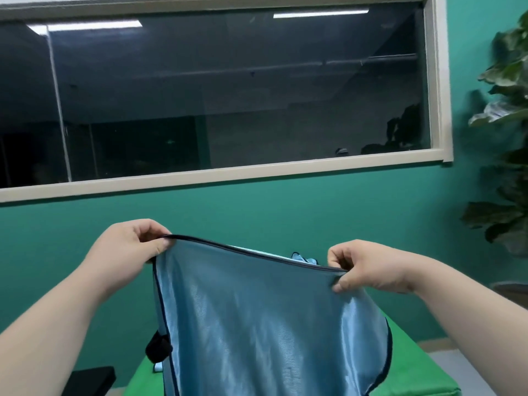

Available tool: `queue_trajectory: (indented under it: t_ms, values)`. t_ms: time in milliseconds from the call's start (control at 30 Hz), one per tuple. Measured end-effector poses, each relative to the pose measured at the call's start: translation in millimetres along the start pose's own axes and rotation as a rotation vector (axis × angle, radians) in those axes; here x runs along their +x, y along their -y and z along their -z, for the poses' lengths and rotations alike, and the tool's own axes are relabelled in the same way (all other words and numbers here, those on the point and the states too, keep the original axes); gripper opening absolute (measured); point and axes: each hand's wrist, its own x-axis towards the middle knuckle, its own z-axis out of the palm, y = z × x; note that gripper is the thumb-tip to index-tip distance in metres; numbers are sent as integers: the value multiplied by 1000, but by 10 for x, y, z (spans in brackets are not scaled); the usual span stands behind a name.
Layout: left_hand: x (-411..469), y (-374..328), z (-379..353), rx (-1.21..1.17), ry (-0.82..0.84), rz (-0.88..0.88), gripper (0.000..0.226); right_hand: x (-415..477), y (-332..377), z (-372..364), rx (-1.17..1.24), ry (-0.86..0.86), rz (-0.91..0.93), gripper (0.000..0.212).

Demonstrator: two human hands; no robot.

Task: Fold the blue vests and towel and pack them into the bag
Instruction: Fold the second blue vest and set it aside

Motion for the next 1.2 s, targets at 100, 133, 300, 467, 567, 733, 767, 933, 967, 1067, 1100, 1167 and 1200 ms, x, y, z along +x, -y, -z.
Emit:
queue_trajectory:
  t_ms: [100, 133, 300, 467, 567, 733, 767, 933, 967, 1067, 1100, 1167, 1200]
  values:
    - [-11, 57, 64, 6, 11, 10, 19, -52, 12, 19, 0, 40, 3, 30]
    - [-18, 77, 81, 7, 13, 9, 19, -70, 18, 21, -6, 53, -2, 31]
    - [-52, 182, 92, 48, 5, -28, 23, -138, 14, 14, -109, 36, -41, 42]
    - [-63, 231, 62, 51, -7, -15, 23, -189, -36, -15, -151, 5, -63, 40]
    - [-88, 226, 40, 84, 0, 4, 21, -196, -85, -51, -162, -4, -61, 36]
    - [-100, 252, 15, 95, 11, 7, 19, -194, -148, -142, -153, -13, -67, 20]
    - [-99, 258, 11, 97, 13, 8, 19, -190, -164, -158, -126, -15, -64, 19]
    - [-95, 340, 30, 102, -7, 42, 17, -195, -181, -231, 27, -123, -30, 26]
    - [-96, 370, 40, 102, -12, 54, 16, -199, -186, -243, 44, -135, -20, 30]
    - [-104, 461, 67, 88, -25, 88, 17, -196, -213, -278, 41, -169, -2, 28]
    - [-110, 476, 68, 86, -27, 93, 17, -194, -218, -296, 60, -167, 8, 26]
    - [-124, 491, 60, 82, -23, 96, 18, -197, -217, -337, 91, -149, 34, 27]
    - [-134, 495, 56, 77, -21, 94, 18, -198, -212, -353, 87, -134, 49, 27]
